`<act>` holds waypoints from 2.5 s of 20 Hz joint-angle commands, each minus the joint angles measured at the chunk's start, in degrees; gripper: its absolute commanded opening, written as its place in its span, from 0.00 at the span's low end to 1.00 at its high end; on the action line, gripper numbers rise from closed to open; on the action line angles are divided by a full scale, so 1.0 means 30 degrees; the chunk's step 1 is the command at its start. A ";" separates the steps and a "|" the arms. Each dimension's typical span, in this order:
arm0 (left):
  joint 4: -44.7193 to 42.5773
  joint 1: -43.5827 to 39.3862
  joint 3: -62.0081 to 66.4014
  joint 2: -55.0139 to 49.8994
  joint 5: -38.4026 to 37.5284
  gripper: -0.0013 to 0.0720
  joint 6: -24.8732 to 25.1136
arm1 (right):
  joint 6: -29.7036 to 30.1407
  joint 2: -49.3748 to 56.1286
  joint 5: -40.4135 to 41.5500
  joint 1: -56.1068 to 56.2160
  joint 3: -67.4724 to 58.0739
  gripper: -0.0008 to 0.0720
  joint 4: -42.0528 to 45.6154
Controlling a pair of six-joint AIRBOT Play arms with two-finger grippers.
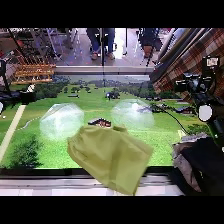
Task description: Fold the clothes and pants, and hang the long-sleeved shirts on hangers.
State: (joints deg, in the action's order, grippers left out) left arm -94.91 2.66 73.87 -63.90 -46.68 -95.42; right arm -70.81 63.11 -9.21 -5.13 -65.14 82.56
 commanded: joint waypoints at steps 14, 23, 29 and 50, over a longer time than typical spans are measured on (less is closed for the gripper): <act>0.0000 -0.0015 0.0007 0.0015 0.0007 0.04 0.0007 | -0.0007 0.0000 0.0000 0.0015 0.0007 0.03 -0.0007; 0.1989 -0.0022 0.0000 0.0007 -0.0007 0.13 0.0015 | -0.6419 -0.0809 -0.3694 0.0277 0.0007 0.04 -0.8371; 0.5829 0.0233 0.0000 -0.1668 -0.3512 0.86 0.4444 | -0.0211 -0.2419 -1.8608 0.0255 0.0452 0.66 -0.6965; 1.1919 0.0816 0.0015 -1.1919 -1.0805 0.86 0.8451 | -0.1428 -0.4932 -2.0079 0.1843 1.5999 0.63 -1.2152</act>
State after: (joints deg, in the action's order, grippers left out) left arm -59.90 5.21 73.89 -98.70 -79.64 -70.15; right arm -74.98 47.09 -71.48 0.34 -17.56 46.35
